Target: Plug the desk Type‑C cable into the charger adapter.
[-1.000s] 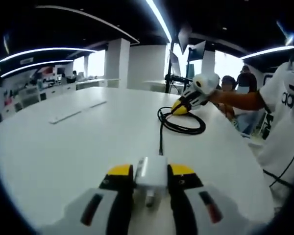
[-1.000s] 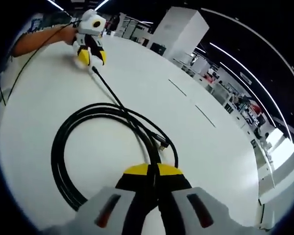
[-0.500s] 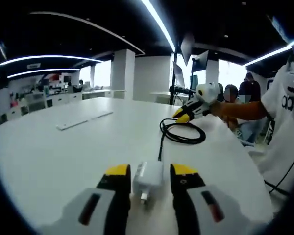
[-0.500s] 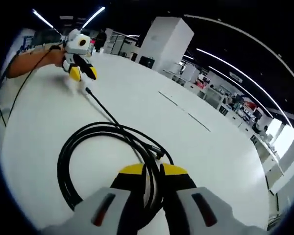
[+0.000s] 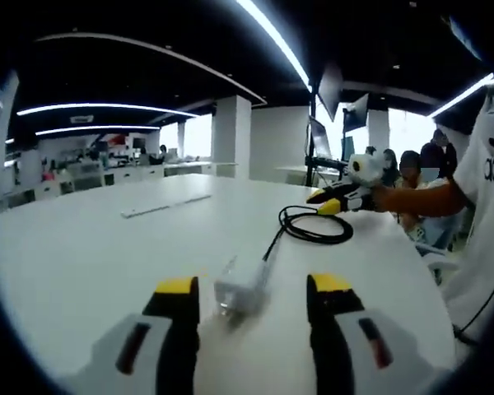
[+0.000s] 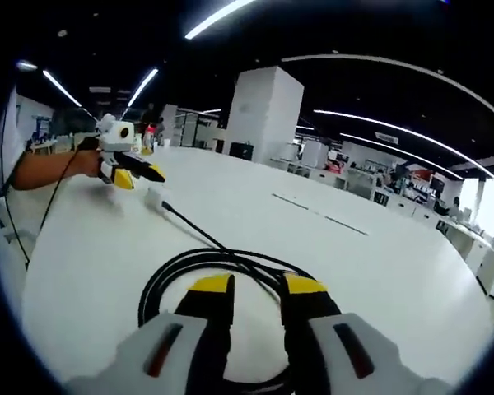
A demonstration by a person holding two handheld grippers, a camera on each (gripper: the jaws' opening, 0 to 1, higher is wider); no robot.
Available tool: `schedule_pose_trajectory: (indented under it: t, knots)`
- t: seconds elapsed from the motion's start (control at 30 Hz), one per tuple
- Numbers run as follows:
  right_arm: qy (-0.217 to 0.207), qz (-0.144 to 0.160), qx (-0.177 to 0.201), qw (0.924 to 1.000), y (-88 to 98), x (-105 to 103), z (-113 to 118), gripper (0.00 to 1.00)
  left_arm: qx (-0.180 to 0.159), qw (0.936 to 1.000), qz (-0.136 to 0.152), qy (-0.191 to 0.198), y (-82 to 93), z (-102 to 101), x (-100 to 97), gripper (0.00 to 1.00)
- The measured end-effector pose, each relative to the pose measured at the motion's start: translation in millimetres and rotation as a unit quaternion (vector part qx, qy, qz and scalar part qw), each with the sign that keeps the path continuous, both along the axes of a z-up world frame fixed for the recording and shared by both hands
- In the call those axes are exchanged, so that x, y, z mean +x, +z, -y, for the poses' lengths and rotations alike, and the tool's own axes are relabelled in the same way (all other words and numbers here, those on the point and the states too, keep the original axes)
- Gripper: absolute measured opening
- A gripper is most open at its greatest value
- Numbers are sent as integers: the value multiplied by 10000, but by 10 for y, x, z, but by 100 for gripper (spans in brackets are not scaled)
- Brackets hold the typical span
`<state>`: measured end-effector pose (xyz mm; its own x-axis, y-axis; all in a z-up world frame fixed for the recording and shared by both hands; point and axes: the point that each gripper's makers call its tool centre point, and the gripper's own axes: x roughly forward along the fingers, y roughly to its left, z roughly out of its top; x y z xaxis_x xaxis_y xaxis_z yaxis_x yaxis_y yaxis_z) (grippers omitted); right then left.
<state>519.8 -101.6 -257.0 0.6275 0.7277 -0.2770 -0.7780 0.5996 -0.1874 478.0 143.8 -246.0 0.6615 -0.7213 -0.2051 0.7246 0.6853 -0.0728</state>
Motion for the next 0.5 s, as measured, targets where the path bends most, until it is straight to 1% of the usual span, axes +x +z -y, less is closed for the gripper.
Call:
schedule_pose_trajectory:
  t: [0.1, 0.17, 0.2, 0.23, 0.3, 0.37, 0.43, 0.5]
  knots:
    - [20, -4, 191, 9998, 28, -40, -31, 25, -122, 9999, 13, 106, 3, -89, 14, 57]
    - [52, 2, 349, 9994, 62, -63, -55, 25, -99, 9998, 23, 148, 3, -62, -31, 58]
    - [89, -48, 473, 9988, 79, -85, -75, 25, -100, 9998, 25, 170, 5, -50, -56, 59]
    - [80, -89, 563, 9983, 90, -115, -77, 25, -138, 9997, 32, 196, 15, -56, -68, 60]
    - [17, -74, 725, 9973, 124, -127, -70, 26, -213, 9995, 52, 244, 43, -12, -134, 61]
    - [-31, -110, 905, 9958, 146, -177, -67, 28, -300, 9990, 113, 311, 72, -3, -167, 61]
    - [-89, -144, 990, 9949, 148, -191, -59, 31, -361, 9984, 202, 388, 105, 2, -198, 61]
    - [-190, -160, 1102, 9936, 151, -200, -39, 36, -383, 9981, 217, 431, 119, 19, -252, 62]
